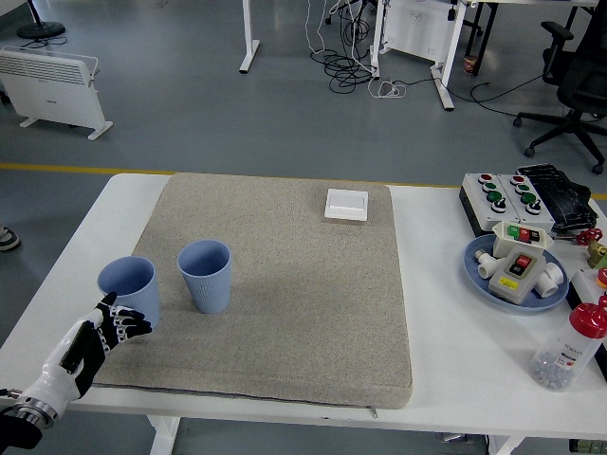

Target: Push cup pick cup insert cup

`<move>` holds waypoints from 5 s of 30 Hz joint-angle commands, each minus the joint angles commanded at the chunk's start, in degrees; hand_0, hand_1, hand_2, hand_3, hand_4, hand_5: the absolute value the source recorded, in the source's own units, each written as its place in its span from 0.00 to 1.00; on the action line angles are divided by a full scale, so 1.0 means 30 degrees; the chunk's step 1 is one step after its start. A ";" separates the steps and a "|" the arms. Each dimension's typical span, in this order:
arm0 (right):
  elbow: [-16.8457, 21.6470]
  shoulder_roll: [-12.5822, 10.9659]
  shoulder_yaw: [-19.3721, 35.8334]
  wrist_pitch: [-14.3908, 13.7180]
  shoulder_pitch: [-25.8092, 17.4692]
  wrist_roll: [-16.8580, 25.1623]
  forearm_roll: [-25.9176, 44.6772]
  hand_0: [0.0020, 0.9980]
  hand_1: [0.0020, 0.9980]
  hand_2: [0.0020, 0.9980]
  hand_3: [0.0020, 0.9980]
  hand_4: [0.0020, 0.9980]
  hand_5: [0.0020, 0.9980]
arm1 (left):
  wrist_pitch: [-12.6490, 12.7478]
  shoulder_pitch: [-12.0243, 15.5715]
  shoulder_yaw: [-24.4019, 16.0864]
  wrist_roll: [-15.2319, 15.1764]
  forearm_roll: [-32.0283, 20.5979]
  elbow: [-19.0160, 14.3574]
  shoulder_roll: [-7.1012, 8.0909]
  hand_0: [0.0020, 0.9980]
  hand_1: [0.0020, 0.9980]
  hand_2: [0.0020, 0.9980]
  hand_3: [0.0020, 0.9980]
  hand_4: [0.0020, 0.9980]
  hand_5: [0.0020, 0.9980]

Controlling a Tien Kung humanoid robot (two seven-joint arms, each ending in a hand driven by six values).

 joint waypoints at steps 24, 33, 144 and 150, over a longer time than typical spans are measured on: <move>0.0000 0.0099 -0.0005 -0.0010 -0.0159 -0.0010 -0.0043 0.72 0.65 0.65 0.58 0.12 0.46 | 0.0044 -0.1975 0.0906 -0.0262 0.0946 0.2024 0.0314 0.77 0.58 0.52 0.47 0.65 1.00; 0.0000 0.0121 0.0036 0.0003 -0.0146 -0.0032 -0.0143 0.72 0.65 0.65 0.57 0.12 0.46 | 0.0198 -0.3027 0.1409 -0.0456 0.1351 0.2849 0.0233 0.78 0.58 0.52 0.47 0.66 1.00; 0.0000 0.0114 -0.0355 0.0004 -0.0129 -0.0040 0.0284 0.72 0.65 0.65 0.58 0.12 0.47 | 0.1560 -1.0332 0.4706 -0.1902 0.8272 0.1648 0.5348 0.96 0.91 1.00 0.90 0.90 0.66; 0.0000 0.0079 -0.0445 -0.0006 -0.0121 -0.0046 0.0426 0.72 0.65 0.64 0.57 0.12 0.47 | 0.0319 -1.2619 0.8328 0.0852 1.0641 0.1251 0.6083 1.00 0.96 1.00 0.98 0.99 0.61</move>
